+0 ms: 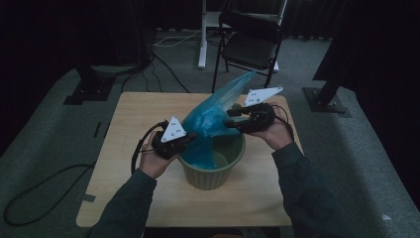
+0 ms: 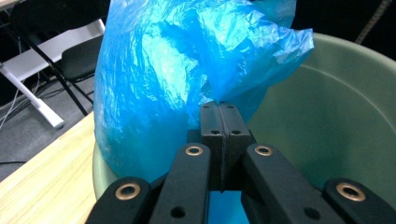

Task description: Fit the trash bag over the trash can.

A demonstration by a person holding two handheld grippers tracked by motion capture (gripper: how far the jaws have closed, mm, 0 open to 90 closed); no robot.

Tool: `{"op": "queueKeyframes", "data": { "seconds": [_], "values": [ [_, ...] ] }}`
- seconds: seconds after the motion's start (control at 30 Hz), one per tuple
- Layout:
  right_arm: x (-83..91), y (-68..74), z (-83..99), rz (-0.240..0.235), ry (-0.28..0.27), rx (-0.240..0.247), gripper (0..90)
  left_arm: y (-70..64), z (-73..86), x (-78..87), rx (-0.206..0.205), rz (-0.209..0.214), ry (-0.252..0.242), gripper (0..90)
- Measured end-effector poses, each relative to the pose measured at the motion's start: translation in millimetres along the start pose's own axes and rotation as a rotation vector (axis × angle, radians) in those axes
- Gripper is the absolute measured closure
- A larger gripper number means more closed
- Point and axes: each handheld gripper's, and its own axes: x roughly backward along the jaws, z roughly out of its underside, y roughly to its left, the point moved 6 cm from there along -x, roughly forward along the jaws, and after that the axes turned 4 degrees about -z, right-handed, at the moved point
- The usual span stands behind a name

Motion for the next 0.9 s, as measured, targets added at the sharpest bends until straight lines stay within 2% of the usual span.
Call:
{"op": "queueKeyframes", "data": {
  "seconds": [0.17, 0.27, 0.33, 0.37, 0.4, 0.43, 0.5, 0.6, 0.7, 0.9],
  "values": [
    [-8.1, -14.1, 0.9, 0.035, 0.013, -0.059, 45.6, -1.7, 6.5, 1.4, -0.003, 0.004, 0.006, 89.9],
    [-15.8, -18.8, 1.4, 0.028, 0.029, -0.076, 44.0, -2.1, 11.3, 1.9, 0.005, 0.006, 0.015, 89.8],
    [-21.7, -19.1, 1.9, -0.011, 0.038, -0.102, 44.9, -1.5, 13.9, 1.9, 0.009, 0.005, 0.020, 89.7],
    [-21.7, -19.1, 1.9, -0.011, 0.038, -0.102, 44.9, -1.5, 13.9, 1.9, 0.009, 0.005, 0.020, 89.6],
    [-25.1, -18.8, 2.9, -0.029, 0.052, -0.114, 48.3, -0.9, 16.1, 1.7, 0.012, 0.004, 0.025, 89.6],
    [-30.6, -15.3, 5.5, -0.077, 0.077, -0.111, 59.9, -0.5, 17.2, 1.8, 0.013, 0.003, 0.028, 89.1],
    [-33.9, -11.8, 7.0, -0.087, 0.089, -0.095, 71.9, 0.1, 18.2, 2.2, 0.018, 0.003, 0.028, 86.7],
    [-34.9, -8.2, 8.4, -0.087, 0.098, -0.076, 84.3, 2.8, 18.9, 5.7, 0.035, 0.001, 0.018, 80.9],
    [-31.7, -6.4, 8.0, -0.081, 0.099, -0.065, 87.8, 7.4, 18.3, 12.9, 0.045, -0.010, 0.007, 75.9],
    [-24.1, -3.7, 9.3, -0.073, 0.113, -0.040, 88.7, 17.0, 9.3, 24.0, 0.068, -0.032, -0.028, 69.3]
  ]
}}
